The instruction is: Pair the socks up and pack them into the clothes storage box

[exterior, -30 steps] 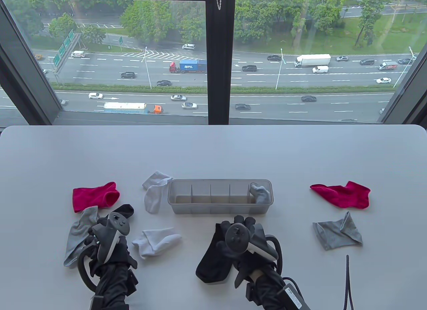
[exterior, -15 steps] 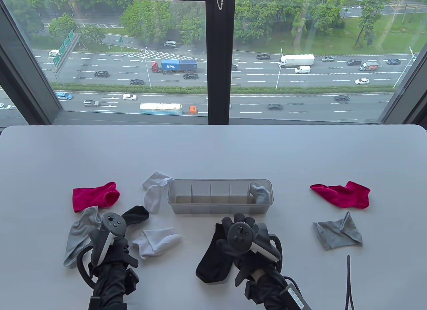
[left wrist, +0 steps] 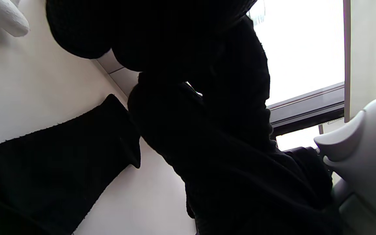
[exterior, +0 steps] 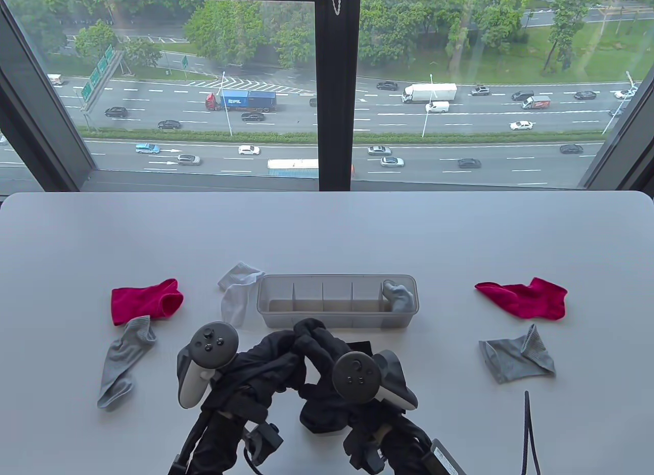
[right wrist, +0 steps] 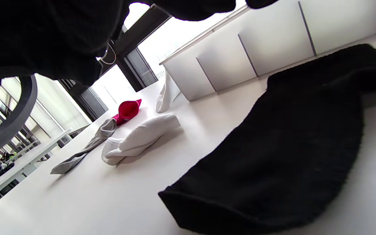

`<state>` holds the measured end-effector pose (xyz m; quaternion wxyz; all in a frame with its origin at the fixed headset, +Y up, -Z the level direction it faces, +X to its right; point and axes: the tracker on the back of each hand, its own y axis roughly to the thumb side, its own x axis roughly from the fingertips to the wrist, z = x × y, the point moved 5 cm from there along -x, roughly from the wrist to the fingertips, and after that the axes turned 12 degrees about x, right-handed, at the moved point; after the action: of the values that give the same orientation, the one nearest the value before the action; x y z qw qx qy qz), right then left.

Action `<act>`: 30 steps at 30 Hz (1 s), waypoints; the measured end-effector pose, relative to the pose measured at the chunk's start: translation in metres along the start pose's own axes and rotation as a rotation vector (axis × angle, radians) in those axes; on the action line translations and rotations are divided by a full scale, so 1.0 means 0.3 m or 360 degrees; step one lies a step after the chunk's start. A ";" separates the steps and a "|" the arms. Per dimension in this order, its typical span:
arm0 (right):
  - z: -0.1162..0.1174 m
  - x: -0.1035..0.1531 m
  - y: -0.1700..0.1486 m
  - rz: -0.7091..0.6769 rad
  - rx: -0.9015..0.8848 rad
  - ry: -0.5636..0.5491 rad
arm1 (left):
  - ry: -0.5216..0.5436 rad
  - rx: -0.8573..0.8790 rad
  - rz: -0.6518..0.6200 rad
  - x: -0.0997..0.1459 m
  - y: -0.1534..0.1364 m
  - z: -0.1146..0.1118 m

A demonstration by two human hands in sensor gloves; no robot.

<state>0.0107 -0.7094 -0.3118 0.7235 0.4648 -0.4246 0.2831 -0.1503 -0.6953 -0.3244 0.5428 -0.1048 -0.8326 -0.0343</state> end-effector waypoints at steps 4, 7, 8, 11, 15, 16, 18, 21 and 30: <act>-0.047 0.006 -0.092 0.0136 -0.0309 -0.0117 | -0.0058 0.0044 -0.0136 0.000 0.014 -0.045; -0.036 0.005 -0.136 0.0155 -0.0612 -0.0061 | 0.0011 -0.0281 -0.0229 0.003 0.044 -0.048; -0.026 0.002 -0.140 0.0124 -0.0732 -0.0009 | -0.0095 -0.0398 -0.0176 0.000 0.036 -0.067; 0.001 -0.008 -0.117 -0.0002 -0.1004 0.0144 | -0.0211 -0.0466 -0.0105 -0.013 0.004 -0.098; -0.023 -0.007 -0.141 0.0125 -0.0838 0.0026 | 0.0238 -0.0478 -0.0144 -0.001 0.017 -0.023; -0.042 0.000 -0.158 0.0193 -0.0705 -0.0043 | 0.0285 -0.0462 -0.0189 0.005 0.023 -0.015; -0.077 0.017 -0.206 0.0289 -0.0597 -0.0185 | 0.0330 -0.0421 -0.0169 0.014 0.020 0.008; -0.086 0.025 -0.222 0.0192 -0.0842 -0.0167 | 0.0229 -0.0298 -0.0203 0.008 0.003 0.013; -0.107 0.017 -0.132 0.0062 -0.0816 -0.0161 | -0.0101 -0.0175 -0.0303 -0.013 0.010 -0.072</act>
<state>0.0562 -0.6962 -0.3311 0.7900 0.2716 -0.5270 0.1566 -0.1289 -0.6965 -0.3193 0.5040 -0.0559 -0.8523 -0.1282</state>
